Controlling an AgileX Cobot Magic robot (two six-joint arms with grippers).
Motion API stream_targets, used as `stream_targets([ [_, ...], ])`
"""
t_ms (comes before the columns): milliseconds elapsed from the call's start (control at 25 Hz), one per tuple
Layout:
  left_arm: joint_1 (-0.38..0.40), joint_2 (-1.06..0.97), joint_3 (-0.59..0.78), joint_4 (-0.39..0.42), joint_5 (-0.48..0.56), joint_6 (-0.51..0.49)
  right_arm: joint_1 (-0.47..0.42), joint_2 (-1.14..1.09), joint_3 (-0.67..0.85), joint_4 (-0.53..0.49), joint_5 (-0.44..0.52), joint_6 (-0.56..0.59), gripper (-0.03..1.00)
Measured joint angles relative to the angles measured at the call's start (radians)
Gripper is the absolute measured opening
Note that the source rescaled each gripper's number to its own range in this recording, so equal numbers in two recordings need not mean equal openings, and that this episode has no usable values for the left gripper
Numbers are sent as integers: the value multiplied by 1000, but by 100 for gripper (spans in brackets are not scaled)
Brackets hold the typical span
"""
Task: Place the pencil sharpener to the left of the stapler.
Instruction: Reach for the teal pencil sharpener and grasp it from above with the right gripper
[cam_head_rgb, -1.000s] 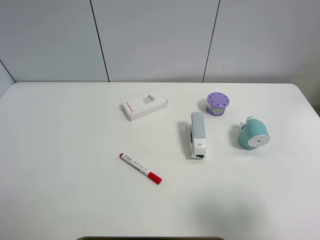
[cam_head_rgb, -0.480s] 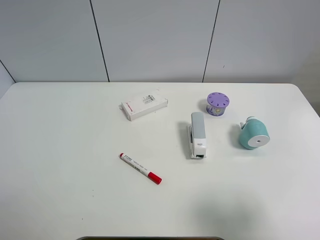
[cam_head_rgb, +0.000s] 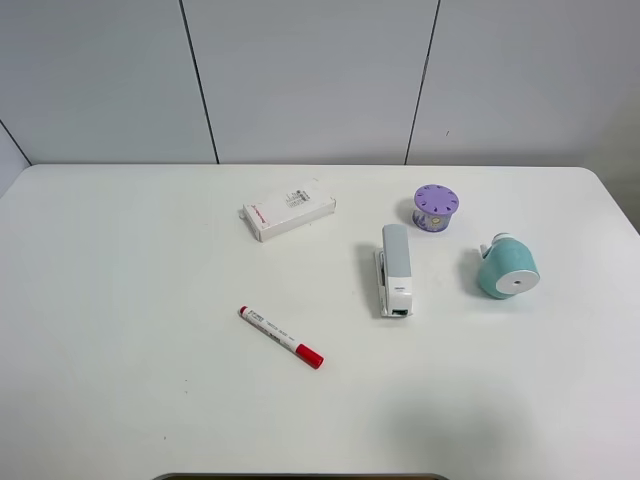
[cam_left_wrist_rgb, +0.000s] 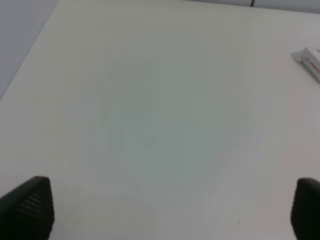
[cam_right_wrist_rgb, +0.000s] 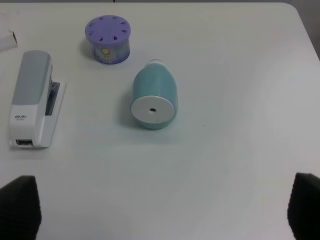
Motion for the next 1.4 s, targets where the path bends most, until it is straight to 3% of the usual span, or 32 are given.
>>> stream_targets([
  [320,0,0,0,0,0,0,0,73,-77,-12,0,7,100],
  [880,0,0,0,0,0,0,0,580,-210,-12,-7,81,100],
  [1400,0,0,0,0,0,0,0,1031,-410,-12,-20,83,100],
])
